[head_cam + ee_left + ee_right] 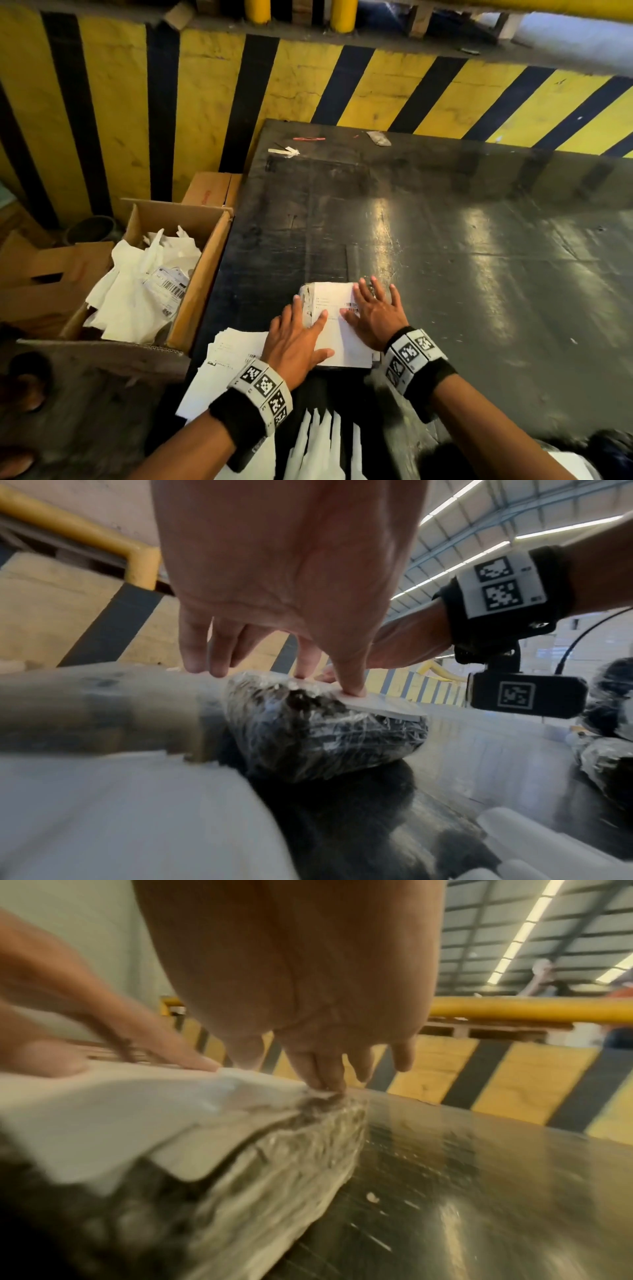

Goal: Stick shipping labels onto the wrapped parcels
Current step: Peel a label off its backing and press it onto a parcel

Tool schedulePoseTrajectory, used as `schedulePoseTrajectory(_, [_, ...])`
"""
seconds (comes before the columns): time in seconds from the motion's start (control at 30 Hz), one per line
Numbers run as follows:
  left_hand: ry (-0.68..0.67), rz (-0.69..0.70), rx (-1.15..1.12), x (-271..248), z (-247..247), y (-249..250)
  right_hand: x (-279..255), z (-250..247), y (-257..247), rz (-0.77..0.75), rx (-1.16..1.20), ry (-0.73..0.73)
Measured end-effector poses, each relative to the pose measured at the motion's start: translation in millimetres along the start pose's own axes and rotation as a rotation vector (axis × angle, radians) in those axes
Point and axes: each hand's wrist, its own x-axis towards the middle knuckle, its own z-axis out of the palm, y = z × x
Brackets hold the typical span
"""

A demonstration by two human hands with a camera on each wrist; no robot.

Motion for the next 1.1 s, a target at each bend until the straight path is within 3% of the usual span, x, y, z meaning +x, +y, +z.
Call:
schedulePoseTrajectory(0.17, [-0.045,0.089,-0.035,0,11,2,-34,12,-3,-0.18,-0.124,-0.007])
schedulePoseTrajectory(0.33, [-0.049,0.086,-0.071,-2,12,1,-5,2,2,-0.13,-0.071,0.019])
schedulePoseTrajectory(0.47, [-0.039,0.083,-0.083,-2,12,1,16,-12,-1,-0.058,0.031,-0.053])
schedulePoseTrajectory(0.7, [0.054,0.089,-0.084,0,15,-1,-13,11,-3,-0.344,-0.064,0.008])
schedulePoseTrajectory(1.0, [0.066,0.1,-0.114,1,15,0,25,-9,-23,-0.313,0.032,-0.02])
schedulePoseTrajectory(1.1, [0.072,0.108,-0.107,0,14,0,22,-13,-22,-0.367,-0.002,-0.014])
